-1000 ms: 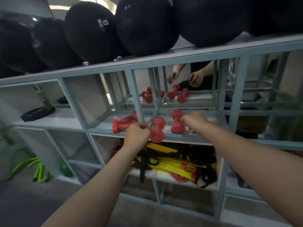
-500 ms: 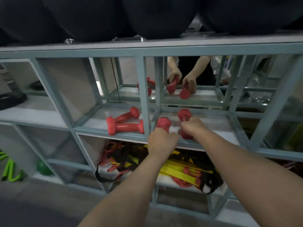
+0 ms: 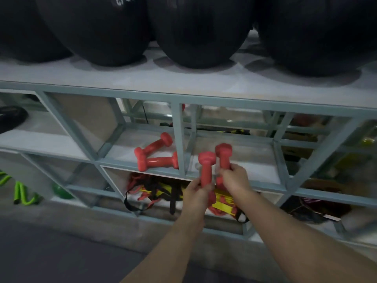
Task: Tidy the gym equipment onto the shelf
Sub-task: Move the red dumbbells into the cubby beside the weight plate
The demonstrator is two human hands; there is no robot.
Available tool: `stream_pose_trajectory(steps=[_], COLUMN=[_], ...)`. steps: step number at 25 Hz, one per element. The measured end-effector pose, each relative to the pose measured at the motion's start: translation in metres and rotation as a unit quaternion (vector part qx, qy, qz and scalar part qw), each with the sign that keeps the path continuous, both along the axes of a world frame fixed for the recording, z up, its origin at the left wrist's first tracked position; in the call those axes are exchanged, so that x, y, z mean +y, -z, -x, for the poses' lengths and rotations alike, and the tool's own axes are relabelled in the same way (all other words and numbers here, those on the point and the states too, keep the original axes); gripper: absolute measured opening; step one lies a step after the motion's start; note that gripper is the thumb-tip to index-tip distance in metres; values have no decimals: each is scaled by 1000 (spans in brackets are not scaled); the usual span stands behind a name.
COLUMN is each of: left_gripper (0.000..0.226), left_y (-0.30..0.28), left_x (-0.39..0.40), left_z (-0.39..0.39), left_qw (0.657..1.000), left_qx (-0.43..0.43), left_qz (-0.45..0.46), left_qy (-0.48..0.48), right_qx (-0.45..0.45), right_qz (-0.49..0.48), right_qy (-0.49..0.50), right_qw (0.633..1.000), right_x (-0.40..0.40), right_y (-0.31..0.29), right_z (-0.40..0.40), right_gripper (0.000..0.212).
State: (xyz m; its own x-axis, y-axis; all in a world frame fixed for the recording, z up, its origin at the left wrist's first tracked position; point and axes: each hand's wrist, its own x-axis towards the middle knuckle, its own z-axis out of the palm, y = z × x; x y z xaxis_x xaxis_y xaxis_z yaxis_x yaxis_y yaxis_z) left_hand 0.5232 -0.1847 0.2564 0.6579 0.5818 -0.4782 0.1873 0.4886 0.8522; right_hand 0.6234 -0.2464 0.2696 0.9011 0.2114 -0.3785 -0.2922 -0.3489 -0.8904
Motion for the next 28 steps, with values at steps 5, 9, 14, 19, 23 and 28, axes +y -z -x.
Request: stream_pose_trajectory(steps=[5,9,14,19,23,28], left_gripper=[29,36,33,27,27,33], left_y=[-23,-38,-46,-44,-47,-38], left_x=[2,32,119,252,351,452], left_z=[79,158,218,258,259,219], left_qw=[992,983,974,976,986,988], left_qx=[26,8,-14,-7,10,46], left_qz=[97,126,130,105,71,9], left_qy=[-72,-130,-185,-189,-151,-148], right_qx=[40,58,62,101,111,127], right_qz=[-12,-5,-12,-48,-63,-65], right_qy=[-27,-93,-143,-143,-130,-156], right_qw=[999,994,988,983,983,977], right_x=[-16,5,94,226,318,415], right_y=[-15,-35,-36,-22,-21,-24], right_z=[75,131,178,227,246,227], right_gripper=[10,13,18,21,22,17])
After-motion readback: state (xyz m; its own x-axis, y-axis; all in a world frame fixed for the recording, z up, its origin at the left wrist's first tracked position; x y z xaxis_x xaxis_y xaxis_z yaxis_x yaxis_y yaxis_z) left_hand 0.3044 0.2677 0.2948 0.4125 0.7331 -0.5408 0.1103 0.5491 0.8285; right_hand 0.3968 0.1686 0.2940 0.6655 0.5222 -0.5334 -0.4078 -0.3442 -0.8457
